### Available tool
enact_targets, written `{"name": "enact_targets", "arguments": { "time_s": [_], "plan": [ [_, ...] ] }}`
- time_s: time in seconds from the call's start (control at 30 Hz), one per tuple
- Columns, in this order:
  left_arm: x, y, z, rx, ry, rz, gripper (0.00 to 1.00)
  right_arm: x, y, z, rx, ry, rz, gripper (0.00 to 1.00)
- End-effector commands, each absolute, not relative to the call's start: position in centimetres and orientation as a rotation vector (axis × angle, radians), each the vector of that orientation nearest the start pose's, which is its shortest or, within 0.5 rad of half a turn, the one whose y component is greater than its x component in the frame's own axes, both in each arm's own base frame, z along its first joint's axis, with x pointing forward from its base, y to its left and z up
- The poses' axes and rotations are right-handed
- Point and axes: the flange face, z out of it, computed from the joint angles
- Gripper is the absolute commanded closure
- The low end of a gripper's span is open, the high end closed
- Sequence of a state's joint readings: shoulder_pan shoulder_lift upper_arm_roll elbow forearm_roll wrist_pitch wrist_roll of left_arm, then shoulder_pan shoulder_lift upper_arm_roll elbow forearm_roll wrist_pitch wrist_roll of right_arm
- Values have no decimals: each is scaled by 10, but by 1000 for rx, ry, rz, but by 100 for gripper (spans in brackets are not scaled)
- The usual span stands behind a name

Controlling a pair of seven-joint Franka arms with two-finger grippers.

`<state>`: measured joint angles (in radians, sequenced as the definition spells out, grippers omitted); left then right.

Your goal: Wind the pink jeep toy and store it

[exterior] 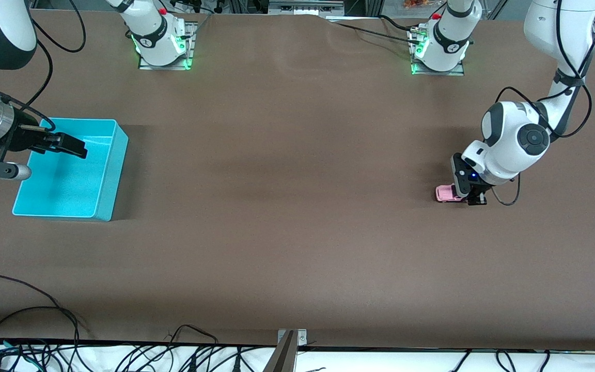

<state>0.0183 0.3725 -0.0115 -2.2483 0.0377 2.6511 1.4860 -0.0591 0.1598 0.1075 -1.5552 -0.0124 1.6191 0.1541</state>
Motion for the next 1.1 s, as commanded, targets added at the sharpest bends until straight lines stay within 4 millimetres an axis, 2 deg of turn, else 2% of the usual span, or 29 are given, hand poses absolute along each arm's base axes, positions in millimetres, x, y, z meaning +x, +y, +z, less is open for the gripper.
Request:
{"name": "enact_targets", "arguments": {
  "time_s": [0.0, 0.43, 0.57, 0.87, 0.97, 1.07],
  "plan": [
    [541, 0, 176, -2221, 2203, 49, 100, 599, 24, 550, -3126, 171, 135, 0],
    [536, 8, 155, -2208, 2251, 79, 100, 599, 24, 550, -3125, 174, 135, 0],
    [535, 12, 154, -2217, 2243, 86, 100, 599, 24, 550, -3126, 174, 135, 0],
    [533, 46, 151, -2272, 2177, 109, 100, 599, 24, 550, -3125, 174, 135, 0],
    [532, 51, 151, -2257, 2185, 121, 100, 599, 24, 550, -3126, 171, 135, 0],
    [532, 71, 153, -2265, 2152, 138, 100, 599, 24, 550, -3126, 174, 135, 0]
  ]
}}
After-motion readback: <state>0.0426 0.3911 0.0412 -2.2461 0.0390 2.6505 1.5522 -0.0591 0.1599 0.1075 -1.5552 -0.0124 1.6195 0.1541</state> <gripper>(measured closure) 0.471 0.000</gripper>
